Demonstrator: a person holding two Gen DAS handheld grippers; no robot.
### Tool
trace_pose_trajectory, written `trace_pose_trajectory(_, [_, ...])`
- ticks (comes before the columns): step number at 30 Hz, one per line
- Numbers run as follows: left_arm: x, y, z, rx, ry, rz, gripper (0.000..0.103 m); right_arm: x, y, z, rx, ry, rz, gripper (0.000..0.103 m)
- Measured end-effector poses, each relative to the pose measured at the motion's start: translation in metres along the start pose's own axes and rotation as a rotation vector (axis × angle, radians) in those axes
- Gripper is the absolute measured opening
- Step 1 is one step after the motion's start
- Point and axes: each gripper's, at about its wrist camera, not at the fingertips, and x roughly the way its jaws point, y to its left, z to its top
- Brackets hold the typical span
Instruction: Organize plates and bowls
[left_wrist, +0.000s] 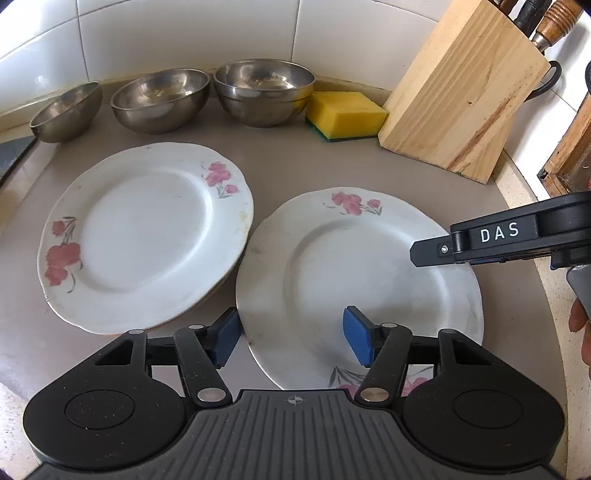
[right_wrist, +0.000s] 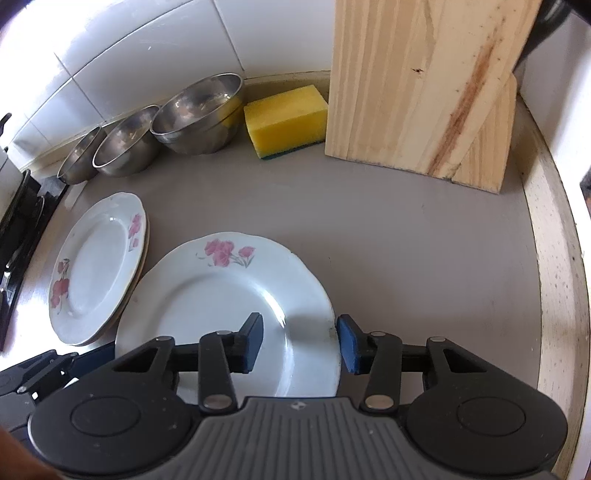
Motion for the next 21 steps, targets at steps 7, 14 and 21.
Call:
trace_pose_trajectory(7, [-0.006,-0.002,-0.002,0.035,-0.024,0.02,0.059,-0.004,0.002,-0.008,0.02,-0.002,-0.003,0.023])
trace_pose_trajectory(14, [-0.004,0.003,-0.004,0.03,-0.004,-0.016,0.058,-0.008,0.001,-0.015,0.04,-0.014,-0.024,0.02])
trace_pose_trajectory(21, [-0.006,0.005,-0.006,0.037,-0.005,-0.029,0.056,-0.011,0.002,-0.021,0.057,-0.028,-0.051,0.014])
